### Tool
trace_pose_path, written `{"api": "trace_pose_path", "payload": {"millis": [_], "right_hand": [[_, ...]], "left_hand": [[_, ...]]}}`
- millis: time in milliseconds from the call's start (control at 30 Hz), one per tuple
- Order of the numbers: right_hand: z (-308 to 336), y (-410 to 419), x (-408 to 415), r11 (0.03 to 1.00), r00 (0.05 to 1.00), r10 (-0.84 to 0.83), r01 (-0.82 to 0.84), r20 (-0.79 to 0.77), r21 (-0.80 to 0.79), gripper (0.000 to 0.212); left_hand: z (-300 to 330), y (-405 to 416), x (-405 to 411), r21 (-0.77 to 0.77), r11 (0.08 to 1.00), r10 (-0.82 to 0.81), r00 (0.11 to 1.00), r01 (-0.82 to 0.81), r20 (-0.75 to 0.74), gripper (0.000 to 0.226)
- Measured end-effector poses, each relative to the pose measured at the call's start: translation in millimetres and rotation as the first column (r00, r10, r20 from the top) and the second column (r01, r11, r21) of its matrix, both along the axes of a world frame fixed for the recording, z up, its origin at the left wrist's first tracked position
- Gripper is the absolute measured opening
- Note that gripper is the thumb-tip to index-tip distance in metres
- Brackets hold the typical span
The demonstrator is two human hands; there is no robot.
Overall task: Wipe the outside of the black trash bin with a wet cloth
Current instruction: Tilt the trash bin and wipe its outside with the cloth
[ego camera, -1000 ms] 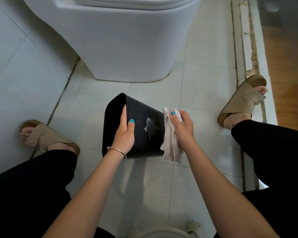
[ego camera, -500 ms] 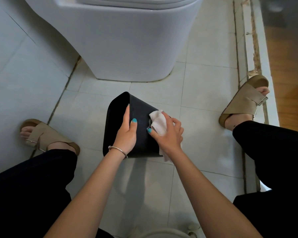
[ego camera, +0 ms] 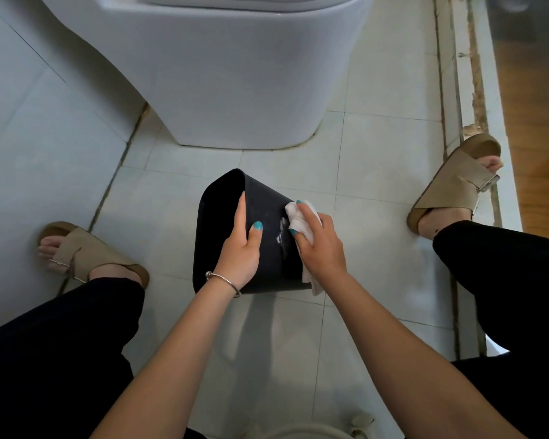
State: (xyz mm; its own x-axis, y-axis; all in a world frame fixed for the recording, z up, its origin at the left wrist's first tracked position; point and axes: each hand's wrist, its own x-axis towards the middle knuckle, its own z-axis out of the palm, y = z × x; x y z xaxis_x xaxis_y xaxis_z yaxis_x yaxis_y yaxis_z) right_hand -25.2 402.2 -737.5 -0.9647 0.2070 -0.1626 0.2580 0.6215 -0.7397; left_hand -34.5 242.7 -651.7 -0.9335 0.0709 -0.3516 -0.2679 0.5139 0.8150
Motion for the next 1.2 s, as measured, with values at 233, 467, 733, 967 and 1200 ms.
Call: {"api": "trace_pose_path", "payload": {"millis": [233,467,733,967,1200], "right_hand": [[6.1,-5.8,9.6,0.986,0.994,-0.108,0.105,-0.022,-0.126,0.048],[15.4,-9.1,22.7,0.958,0.984,-0.150,0.120,-0.098,-0.261,0.049],[22.4,-12.9,28.0,0.943,0.983,-0.145,0.103,-0.111,-0.316,0.051],[13.6,-1.2,18.8,0.944,0.980,-0.195,0.199,0.042,-0.263,0.048],[17.1,-18.9,14.9,0.961,0.990,-0.138,0.136,0.010,-0.240,0.051]], "left_hand": [[2.8,10.7,-0.7,-0.020,0.999,-0.049,0.999,0.049,-0.021,0.060],[3.9,14.9,-4.9,-0.049,0.994,-0.102,0.995,0.102,-0.014,0.059],[8.0,21.7,-0.6,-0.015,0.995,-0.101,0.995,0.101,0.001,0.057],[-1.8,7.4,0.8,0.055,0.997,-0.050,0.998,0.052,-0.033,0.057],[0.6,1.6,-1.0,-0.013,0.999,-0.046,0.999,0.046,-0.005,0.057]]}}
